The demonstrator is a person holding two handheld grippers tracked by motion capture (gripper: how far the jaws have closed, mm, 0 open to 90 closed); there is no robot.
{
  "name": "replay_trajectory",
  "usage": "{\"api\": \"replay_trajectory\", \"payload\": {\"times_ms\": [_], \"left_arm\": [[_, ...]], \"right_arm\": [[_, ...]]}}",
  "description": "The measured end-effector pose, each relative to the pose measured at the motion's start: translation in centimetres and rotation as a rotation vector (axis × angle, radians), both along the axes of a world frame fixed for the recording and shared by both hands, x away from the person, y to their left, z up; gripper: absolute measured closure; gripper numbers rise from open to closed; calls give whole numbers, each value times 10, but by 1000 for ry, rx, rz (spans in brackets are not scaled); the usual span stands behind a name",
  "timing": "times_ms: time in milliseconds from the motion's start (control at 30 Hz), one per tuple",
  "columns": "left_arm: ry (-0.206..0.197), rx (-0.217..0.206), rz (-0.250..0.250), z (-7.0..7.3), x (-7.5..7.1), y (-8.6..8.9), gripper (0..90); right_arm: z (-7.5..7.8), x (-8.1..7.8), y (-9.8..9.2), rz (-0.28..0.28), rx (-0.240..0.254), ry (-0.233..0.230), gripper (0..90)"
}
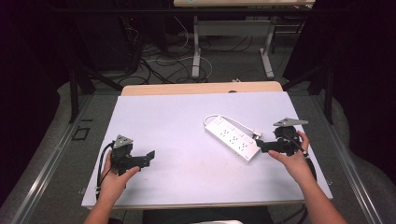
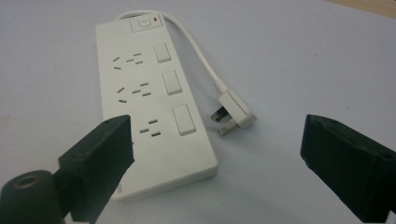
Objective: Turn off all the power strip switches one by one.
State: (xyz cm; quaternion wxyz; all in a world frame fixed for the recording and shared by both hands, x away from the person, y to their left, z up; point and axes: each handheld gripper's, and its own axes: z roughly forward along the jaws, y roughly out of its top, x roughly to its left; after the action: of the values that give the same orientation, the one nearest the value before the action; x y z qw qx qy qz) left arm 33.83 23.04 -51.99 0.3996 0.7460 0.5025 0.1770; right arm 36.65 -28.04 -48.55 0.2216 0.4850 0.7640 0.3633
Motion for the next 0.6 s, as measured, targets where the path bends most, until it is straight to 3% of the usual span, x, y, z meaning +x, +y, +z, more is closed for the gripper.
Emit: {"api": "replay_trajectory", "payload": {"times_ms": [100,600], "left_arm": [[-1,7,1,0,0,0,21],[-3,-2,7,1,-1,0,21]], "right_arm": [[3,5,5,26,-8,3,147],[14,24,32,98,-70,-1,182]]}}
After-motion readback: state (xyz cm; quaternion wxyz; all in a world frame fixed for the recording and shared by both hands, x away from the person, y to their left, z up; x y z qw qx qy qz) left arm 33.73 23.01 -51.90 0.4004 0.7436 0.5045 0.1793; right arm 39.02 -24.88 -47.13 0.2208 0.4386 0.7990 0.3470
